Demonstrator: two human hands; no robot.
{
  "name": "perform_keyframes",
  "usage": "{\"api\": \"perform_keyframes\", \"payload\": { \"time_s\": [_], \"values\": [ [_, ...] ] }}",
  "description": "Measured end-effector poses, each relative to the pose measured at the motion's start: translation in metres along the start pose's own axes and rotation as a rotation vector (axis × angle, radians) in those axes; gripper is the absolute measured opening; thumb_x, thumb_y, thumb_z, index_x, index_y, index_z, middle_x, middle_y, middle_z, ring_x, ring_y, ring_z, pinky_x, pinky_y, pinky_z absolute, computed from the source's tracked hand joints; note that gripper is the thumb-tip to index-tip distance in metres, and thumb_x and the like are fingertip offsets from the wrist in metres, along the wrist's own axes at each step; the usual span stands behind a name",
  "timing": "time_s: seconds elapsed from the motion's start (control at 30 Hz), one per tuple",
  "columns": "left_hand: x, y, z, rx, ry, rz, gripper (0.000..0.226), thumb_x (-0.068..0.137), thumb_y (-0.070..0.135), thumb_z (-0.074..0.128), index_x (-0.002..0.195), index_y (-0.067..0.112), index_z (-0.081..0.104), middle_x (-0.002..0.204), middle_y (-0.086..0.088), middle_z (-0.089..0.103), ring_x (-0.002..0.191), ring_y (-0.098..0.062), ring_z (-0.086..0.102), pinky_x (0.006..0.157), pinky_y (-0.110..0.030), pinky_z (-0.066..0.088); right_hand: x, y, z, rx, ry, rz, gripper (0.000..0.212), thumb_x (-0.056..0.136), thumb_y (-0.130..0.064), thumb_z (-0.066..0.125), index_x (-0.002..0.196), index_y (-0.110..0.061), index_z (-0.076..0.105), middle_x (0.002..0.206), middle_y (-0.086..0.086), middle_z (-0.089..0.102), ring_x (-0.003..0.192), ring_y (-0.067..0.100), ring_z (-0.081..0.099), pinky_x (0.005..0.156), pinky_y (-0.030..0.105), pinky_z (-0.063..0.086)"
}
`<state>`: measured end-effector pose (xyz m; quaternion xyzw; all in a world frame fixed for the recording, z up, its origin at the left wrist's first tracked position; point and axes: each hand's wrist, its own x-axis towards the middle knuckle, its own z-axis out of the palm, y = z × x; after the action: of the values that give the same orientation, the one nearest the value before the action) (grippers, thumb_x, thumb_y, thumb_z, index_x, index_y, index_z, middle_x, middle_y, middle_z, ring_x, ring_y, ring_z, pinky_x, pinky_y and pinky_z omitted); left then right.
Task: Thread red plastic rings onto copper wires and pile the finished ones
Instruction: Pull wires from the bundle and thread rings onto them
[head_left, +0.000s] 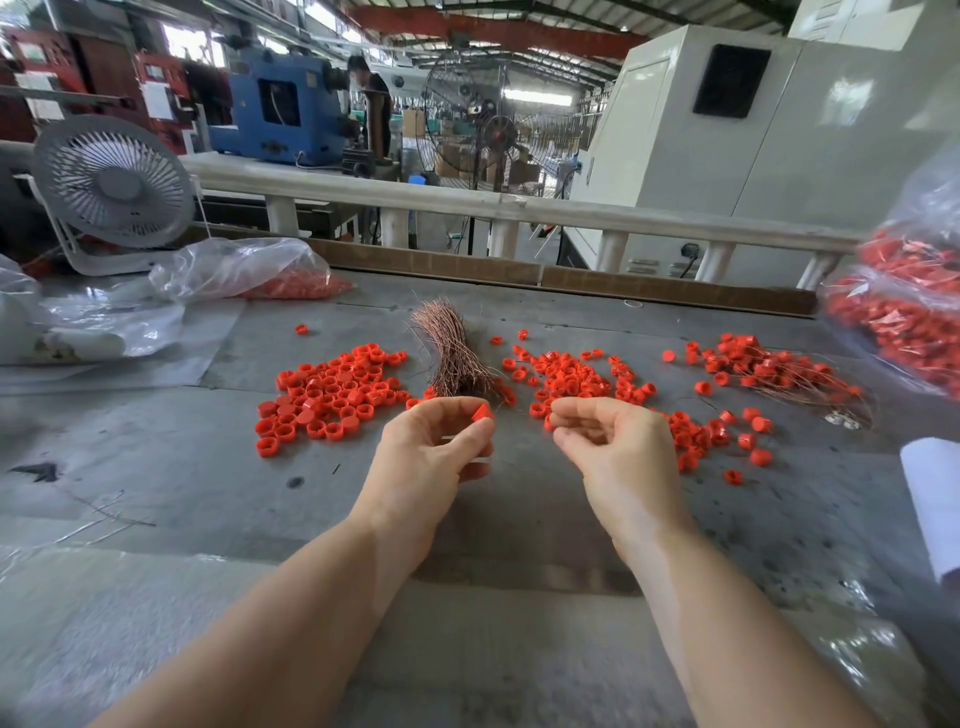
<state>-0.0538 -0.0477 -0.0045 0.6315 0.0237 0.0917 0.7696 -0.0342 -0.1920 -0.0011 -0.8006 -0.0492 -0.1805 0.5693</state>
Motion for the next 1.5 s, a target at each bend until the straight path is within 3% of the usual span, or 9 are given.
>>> {"api": "perform_keyframes", "payload": {
  "time_s": [0.1,0.4,0.6,0.87,1.07,1.17,1.23,1.33,1.5],
  "values": [
    [0.000,0.000,-0.001,0.040,0.047,0.045,0.014,0.085,0.005,0.064,0.089,0.018,0.066,0.080,-0.002,0.065,0.064,-0.006,0.058,0.057,-0.017,0.051,0.000,0.000,0.000,-0.051,0.042,-0.050,0.012,0.082,-0.005,0.068,0.086,-0.015,0.073,0.072,-0.013,0.066,0.060,-0.008,0.057,0.062,0.005,0.043],
    [0.003,-0.002,-0.004,0.173,0.135,0.135,0.018,0.081,0.008,0.069,0.082,0.026,0.064,0.077,0.007,0.065,0.063,0.000,0.058,0.055,-0.015,0.049,0.000,0.001,0.002,-0.133,0.074,-0.176,0.007,0.085,-0.010,0.066,0.085,-0.013,0.073,0.083,-0.001,0.067,0.071,0.009,0.059,0.069,0.016,0.045],
    [0.002,-0.007,-0.003,0.701,0.033,0.252,0.018,0.075,0.011,0.074,0.074,0.026,0.064,0.081,0.009,0.063,0.078,-0.010,0.057,0.075,-0.022,0.044,0.001,0.006,0.001,-0.114,0.097,-0.153,0.010,0.086,-0.010,0.065,0.082,-0.016,0.071,0.072,-0.004,0.068,0.062,0.006,0.056,0.065,0.026,0.049],
    [0.004,-0.011,-0.004,1.012,0.022,0.244,0.024,0.083,0.019,0.067,0.106,0.022,0.070,0.110,-0.001,0.060,0.103,-0.021,0.054,0.084,-0.022,0.037,0.000,0.006,0.003,-0.148,0.101,-0.196,0.011,0.087,-0.008,0.062,0.090,-0.010,0.073,0.083,0.004,0.070,0.079,0.020,0.063,0.078,0.043,0.052],
    [0.003,-0.005,-0.004,0.849,0.074,0.195,0.029,0.081,0.013,0.067,0.109,0.022,0.068,0.103,0.008,0.055,0.096,-0.015,0.057,0.082,-0.016,0.037,-0.001,0.005,0.004,-0.228,0.081,-0.240,0.013,0.087,-0.008,0.063,0.095,-0.009,0.073,0.085,0.001,0.067,0.077,0.018,0.062,0.077,0.033,0.050],
    [0.002,-0.001,-0.004,0.682,0.078,0.125,0.030,0.077,0.007,0.068,0.101,0.024,0.069,0.092,0.012,0.051,0.090,-0.015,0.059,0.084,-0.025,0.046,-0.002,0.004,0.004,-0.254,0.063,-0.244,0.012,0.087,-0.007,0.063,0.094,-0.010,0.073,0.080,-0.003,0.063,0.058,0.012,0.053,0.066,0.022,0.045],
    [0.003,0.000,-0.005,0.604,0.093,0.087,0.030,0.075,0.004,0.068,0.094,0.027,0.069,0.092,0.010,0.055,0.089,-0.010,0.057,0.074,-0.017,0.044,-0.001,0.001,0.003,-0.251,0.052,-0.236,0.013,0.087,-0.006,0.062,0.093,-0.009,0.073,0.078,-0.004,0.061,0.053,0.011,0.053,0.062,0.023,0.048],
    [0.008,0.004,-0.004,0.495,0.074,0.050,0.028,0.076,0.001,0.066,0.093,0.023,0.070,0.081,0.006,0.058,0.075,-0.006,0.054,0.056,-0.004,0.039,0.003,-0.007,0.001,-0.294,0.036,-0.285,0.015,0.087,-0.003,0.060,0.097,-0.005,0.072,0.083,0.005,0.064,0.068,0.020,0.059,0.071,0.035,0.051],
    [0.023,0.020,0.002,0.417,0.030,0.111,0.025,0.083,-0.003,0.061,0.092,0.019,0.070,0.077,0.009,0.064,0.069,0.000,0.056,0.058,0.001,0.040,0.017,-0.020,0.001,-0.510,0.004,-0.415,0.026,0.089,0.005,0.052,0.108,-0.003,0.068,0.091,0.011,0.060,0.077,0.024,0.058,0.068,0.021,0.036]
  ]
}}
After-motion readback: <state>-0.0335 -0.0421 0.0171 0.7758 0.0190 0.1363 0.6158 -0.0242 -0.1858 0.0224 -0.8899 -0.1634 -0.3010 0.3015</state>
